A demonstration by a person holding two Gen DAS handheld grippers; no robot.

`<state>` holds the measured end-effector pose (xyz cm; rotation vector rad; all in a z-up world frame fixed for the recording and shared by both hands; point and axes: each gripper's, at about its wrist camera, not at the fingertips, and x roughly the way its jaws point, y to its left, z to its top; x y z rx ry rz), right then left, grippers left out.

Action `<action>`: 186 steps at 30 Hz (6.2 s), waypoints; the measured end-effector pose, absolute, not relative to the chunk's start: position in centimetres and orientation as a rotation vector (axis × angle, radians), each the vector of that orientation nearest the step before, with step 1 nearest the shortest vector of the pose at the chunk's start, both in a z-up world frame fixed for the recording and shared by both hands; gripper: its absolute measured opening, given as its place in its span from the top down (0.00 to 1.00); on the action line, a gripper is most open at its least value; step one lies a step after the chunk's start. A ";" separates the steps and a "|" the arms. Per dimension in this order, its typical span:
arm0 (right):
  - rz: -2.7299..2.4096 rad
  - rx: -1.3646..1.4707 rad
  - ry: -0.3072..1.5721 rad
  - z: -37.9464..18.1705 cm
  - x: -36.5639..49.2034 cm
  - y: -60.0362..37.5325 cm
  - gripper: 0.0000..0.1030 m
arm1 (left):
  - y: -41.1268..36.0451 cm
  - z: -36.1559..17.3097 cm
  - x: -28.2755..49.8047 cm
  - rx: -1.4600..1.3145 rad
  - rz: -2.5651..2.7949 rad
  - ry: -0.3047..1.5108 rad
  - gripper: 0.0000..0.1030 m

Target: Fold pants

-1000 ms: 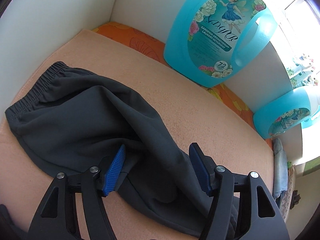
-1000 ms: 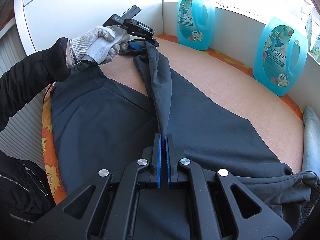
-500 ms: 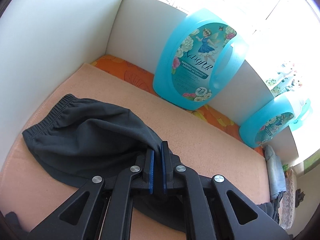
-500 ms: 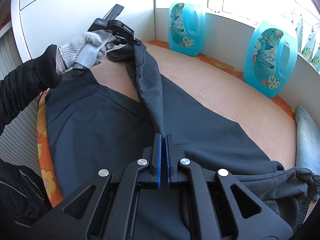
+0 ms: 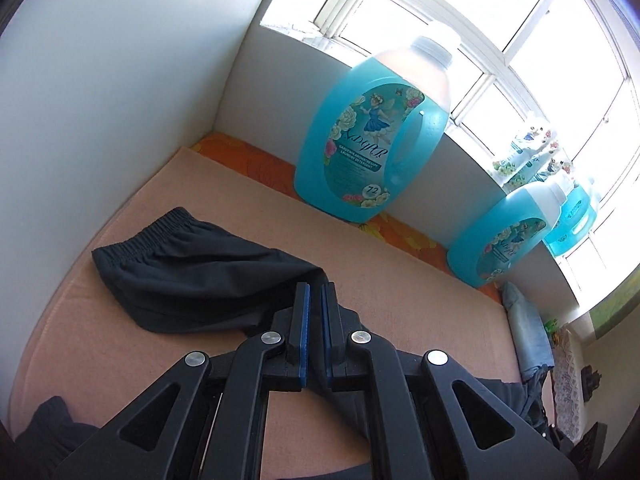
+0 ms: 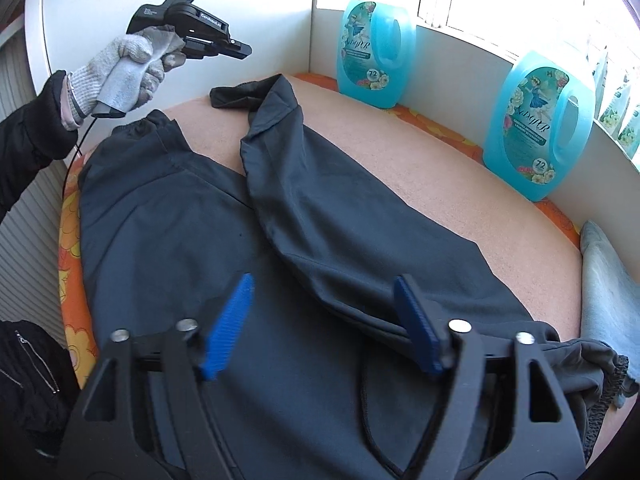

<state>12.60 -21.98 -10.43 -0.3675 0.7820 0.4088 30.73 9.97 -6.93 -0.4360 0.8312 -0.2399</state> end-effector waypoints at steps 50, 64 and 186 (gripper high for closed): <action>0.359 -0.294 0.748 -7.2 -0.7 -20.6 0.97 | 11.7 -5.4 12.3 -0.518 -0.361 0.669 0.97; 0.374 -0.264 0.904 -9.8 -2.6 -21.7 0.88 | 11.7 -12.8 4.9 -0.549 -0.319 0.821 0.88; 0.559 0.064 0.740 -5.1 15.9 -3.0 0.35 | 12.4 -7.3 2.4 -0.315 -0.213 0.581 0.75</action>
